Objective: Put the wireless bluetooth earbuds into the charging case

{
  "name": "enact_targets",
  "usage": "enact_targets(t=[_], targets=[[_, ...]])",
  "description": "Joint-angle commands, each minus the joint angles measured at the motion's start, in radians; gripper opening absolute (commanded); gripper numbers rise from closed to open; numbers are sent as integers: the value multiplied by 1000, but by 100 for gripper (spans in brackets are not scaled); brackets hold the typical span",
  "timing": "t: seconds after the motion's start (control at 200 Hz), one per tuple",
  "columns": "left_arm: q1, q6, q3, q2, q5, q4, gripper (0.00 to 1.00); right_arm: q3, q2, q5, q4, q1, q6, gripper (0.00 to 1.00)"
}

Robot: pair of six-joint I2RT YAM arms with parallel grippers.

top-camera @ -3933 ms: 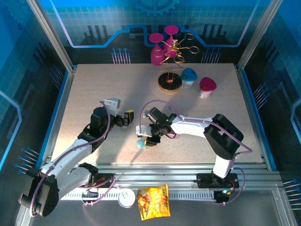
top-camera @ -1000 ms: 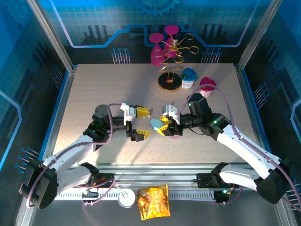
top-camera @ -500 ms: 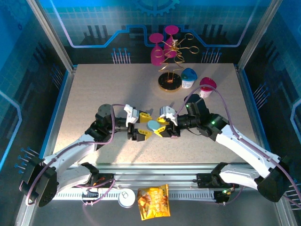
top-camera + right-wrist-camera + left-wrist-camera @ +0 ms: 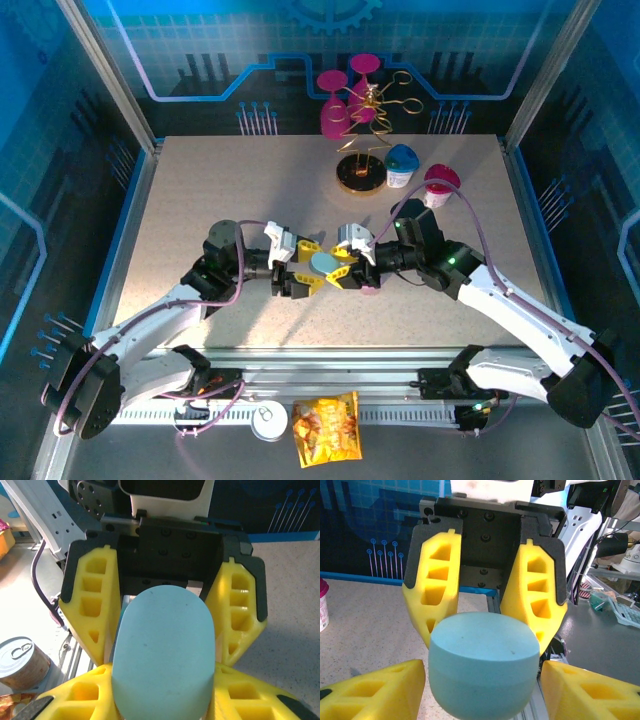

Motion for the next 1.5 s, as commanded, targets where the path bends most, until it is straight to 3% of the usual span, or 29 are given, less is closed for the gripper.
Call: enact_targets(t=[0.0, 0.415, 0.665, 1.181, 1.496], targets=[[-12, 27, 32, 2, 30, -10, 64, 3, 2, -35, 46, 14, 24, 21], [-18, 39, 37, -8, 36, -16, 54, 6, 15, -1, -13, 17, -19, 21], [-18, 52, 28, -18, 21, -19, 60, -5, 6, 4, -21, 16, -26, 20], [-19, 41, 24, -19, 27, -10, 56, -26, -13, -10, -41, 9, -33, 20], [-21, 35, 22, -22, 38, -1, 36, -25, 6, -7, -7, 11, -18, 23]])
